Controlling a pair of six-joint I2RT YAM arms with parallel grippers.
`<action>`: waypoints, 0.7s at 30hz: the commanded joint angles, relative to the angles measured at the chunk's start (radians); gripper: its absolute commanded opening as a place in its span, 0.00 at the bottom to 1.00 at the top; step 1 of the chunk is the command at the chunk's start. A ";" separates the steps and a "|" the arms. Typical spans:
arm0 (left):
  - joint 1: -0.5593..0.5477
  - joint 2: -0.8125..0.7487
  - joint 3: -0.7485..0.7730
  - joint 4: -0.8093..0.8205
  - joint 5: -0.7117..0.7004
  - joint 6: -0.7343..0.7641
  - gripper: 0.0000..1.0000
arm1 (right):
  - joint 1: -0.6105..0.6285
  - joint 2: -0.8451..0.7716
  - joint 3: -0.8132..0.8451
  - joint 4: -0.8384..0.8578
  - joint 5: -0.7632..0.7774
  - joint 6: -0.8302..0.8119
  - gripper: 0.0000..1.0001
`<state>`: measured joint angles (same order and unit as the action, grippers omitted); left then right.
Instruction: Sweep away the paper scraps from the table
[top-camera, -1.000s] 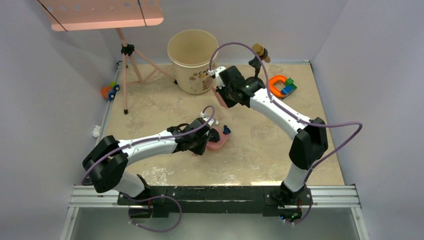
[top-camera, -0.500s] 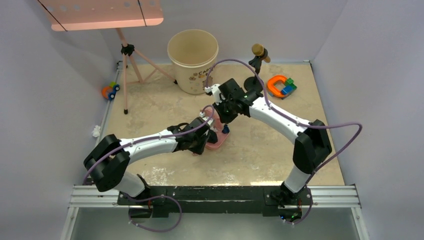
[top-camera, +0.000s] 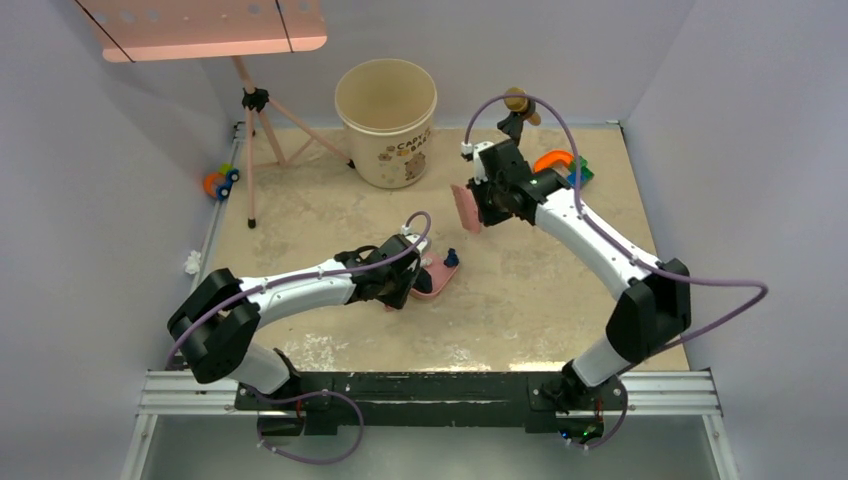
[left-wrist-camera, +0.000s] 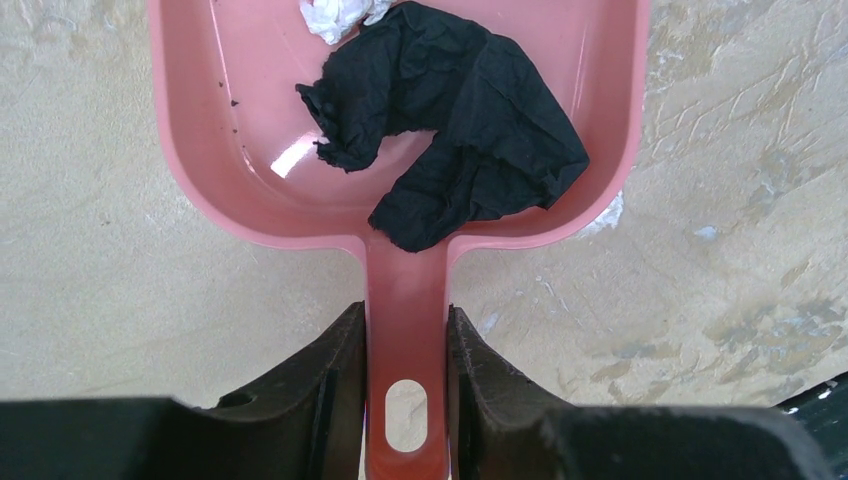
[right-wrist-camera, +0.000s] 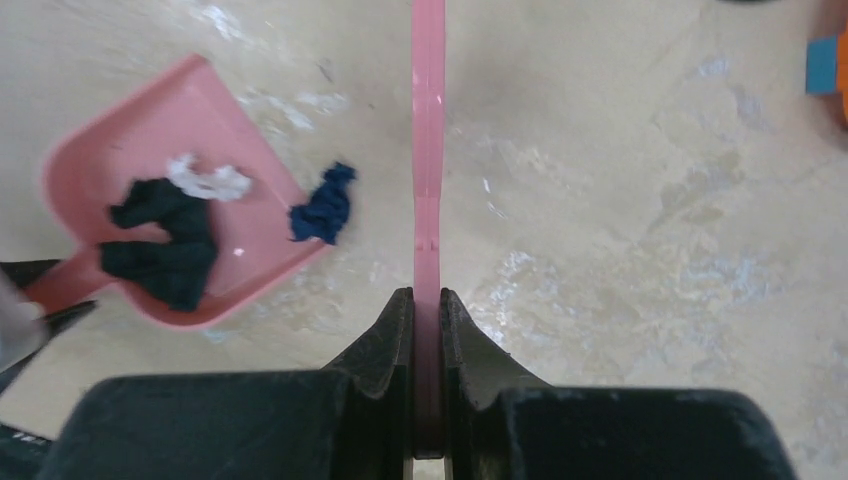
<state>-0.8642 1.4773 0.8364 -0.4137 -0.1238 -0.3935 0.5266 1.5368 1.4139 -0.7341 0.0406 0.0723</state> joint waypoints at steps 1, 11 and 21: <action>0.001 -0.012 0.019 0.004 0.000 0.043 0.00 | 0.027 0.067 -0.033 -0.070 0.195 0.021 0.00; 0.000 0.014 0.043 0.000 0.003 0.042 0.00 | 0.135 -0.078 -0.096 -0.005 -0.241 0.033 0.00; -0.001 -0.023 0.019 0.026 -0.011 0.033 0.00 | 0.077 -0.200 -0.075 -0.018 0.000 0.080 0.00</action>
<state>-0.8642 1.4849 0.8455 -0.4168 -0.1246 -0.3733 0.6323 1.3937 1.3151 -0.7738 -0.0792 0.1162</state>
